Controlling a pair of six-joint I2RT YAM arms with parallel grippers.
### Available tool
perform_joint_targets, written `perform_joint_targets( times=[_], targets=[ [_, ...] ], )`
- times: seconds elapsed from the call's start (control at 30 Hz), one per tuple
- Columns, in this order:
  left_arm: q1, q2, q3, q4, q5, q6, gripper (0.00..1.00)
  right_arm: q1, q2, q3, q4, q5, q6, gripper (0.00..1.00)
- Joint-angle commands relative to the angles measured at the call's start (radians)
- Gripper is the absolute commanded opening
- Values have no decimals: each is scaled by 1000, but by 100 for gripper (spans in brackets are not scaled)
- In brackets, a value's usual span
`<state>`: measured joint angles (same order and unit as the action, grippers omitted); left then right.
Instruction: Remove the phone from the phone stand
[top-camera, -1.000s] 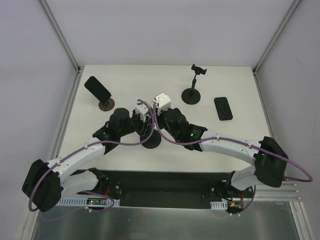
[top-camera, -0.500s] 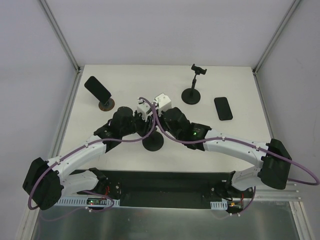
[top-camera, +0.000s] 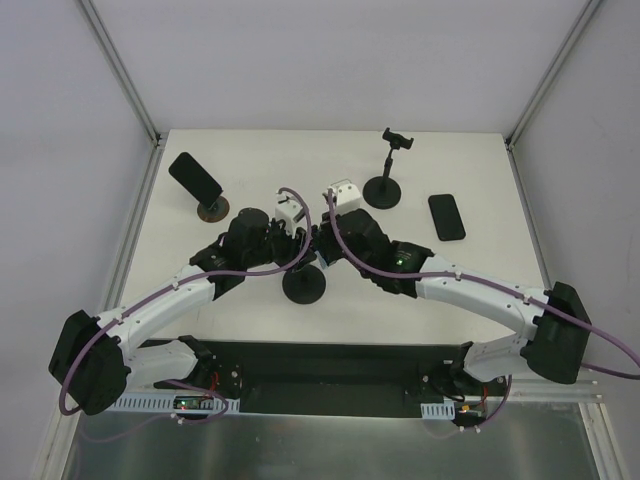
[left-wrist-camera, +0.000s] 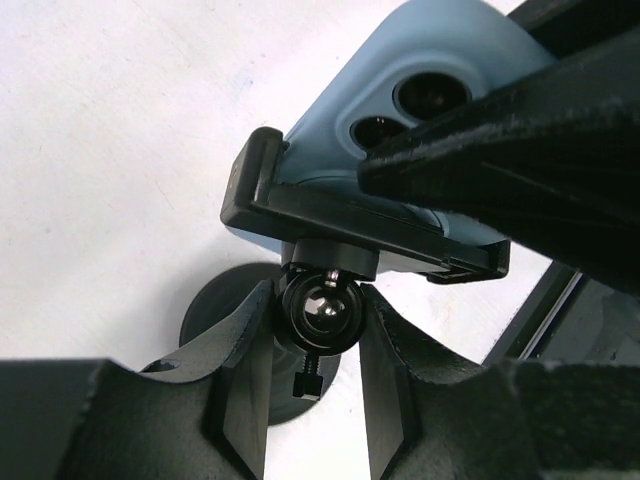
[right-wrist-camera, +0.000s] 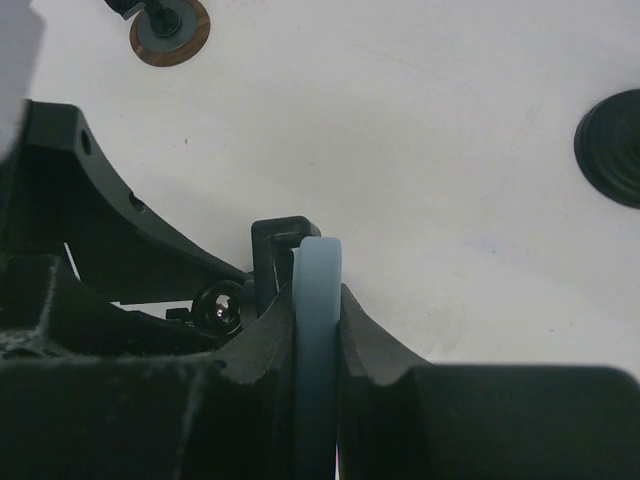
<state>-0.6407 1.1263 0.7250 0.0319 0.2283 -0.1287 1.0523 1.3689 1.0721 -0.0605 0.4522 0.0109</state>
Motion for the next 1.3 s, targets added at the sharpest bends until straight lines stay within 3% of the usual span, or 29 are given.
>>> perform_joint_targets(
  times=[0.0, 0.7, 1.03, 1.27],
  targets=[
    [93, -26, -7, -53, -230, -68, 0, -70, -126, 12, -220, 83, 115, 1],
    [92, -57, -22, -52, -190, -66, 0, -187, -168, 25, -243, 200, 195, 1],
    [88, -53, -21, -49, -210, -34, 0, -275, -303, -57, 11, 111, 152, 1],
    [92, -53, -6, -44, -291, 53, 0, -290, -353, -67, 19, 86, 67, 1]
  ],
)
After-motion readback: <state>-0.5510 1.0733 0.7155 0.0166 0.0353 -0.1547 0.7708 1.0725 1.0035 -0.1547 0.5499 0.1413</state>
